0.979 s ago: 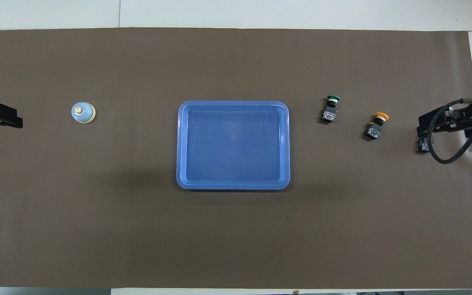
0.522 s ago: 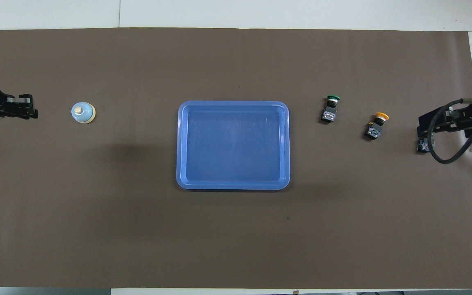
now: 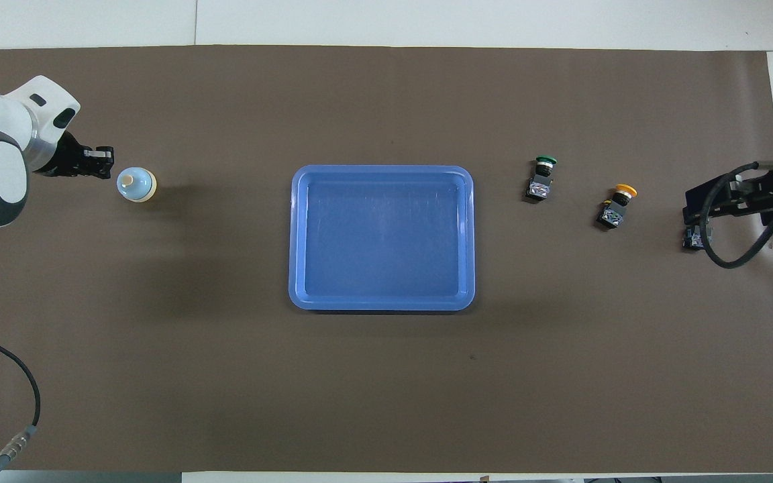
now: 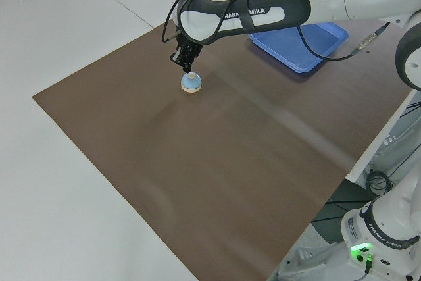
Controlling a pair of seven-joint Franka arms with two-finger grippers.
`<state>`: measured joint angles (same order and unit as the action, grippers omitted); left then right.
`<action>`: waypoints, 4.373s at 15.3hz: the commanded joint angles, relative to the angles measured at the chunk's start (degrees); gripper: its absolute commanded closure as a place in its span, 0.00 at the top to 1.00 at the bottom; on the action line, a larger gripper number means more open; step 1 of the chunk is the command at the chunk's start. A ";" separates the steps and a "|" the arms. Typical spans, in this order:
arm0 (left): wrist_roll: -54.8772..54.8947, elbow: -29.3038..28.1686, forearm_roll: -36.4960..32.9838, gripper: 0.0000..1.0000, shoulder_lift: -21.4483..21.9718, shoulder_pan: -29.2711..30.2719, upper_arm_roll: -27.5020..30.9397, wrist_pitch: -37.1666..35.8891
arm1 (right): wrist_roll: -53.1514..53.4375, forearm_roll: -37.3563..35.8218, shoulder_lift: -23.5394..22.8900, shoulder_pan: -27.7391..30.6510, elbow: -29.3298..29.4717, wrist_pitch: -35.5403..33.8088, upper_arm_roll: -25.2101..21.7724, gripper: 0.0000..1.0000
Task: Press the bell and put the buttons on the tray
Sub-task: 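Reach the left gripper to the silver bell and press its top, then lift the left gripper off the bell and draw it back, then grasp the green-topped button with the right gripper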
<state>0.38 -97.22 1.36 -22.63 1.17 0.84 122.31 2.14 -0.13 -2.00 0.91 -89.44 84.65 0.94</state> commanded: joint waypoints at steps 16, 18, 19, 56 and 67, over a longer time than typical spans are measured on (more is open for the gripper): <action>-1.44 -7.55 -0.84 0.00 -1.11 -1.61 0.03 8.92 | -0.82 -0.22 1.03 0.84 -0.91 -0.62 0.56 1.00; -1.44 -6.85 -0.75 0.00 -1.02 -1.70 0.12 7.95 | -0.82 -0.22 1.03 0.76 -0.91 -0.62 0.56 1.00; -1.44 -6.15 -0.84 0.00 -0.93 -1.61 0.12 6.73 | -0.91 -0.22 1.03 0.76 -0.91 -0.62 0.56 1.00; -0.56 3.79 -0.57 1.00 22.71 -1.00 -0.23 -33.53 | 5.31 -0.22 3.67 -0.30 -12.40 13.15 0.56 1.00; -0.74 3.17 -0.57 1.00 23.33 -1.44 -0.05 -33.36 | 22.02 -0.22 -8.28 -6.71 -20.24 37.94 0.56 1.00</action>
<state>-0.23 -94.94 1.36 0.77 0.26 0.37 89.90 22.09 -0.13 -9.50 -5.57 -107.98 118.41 1.32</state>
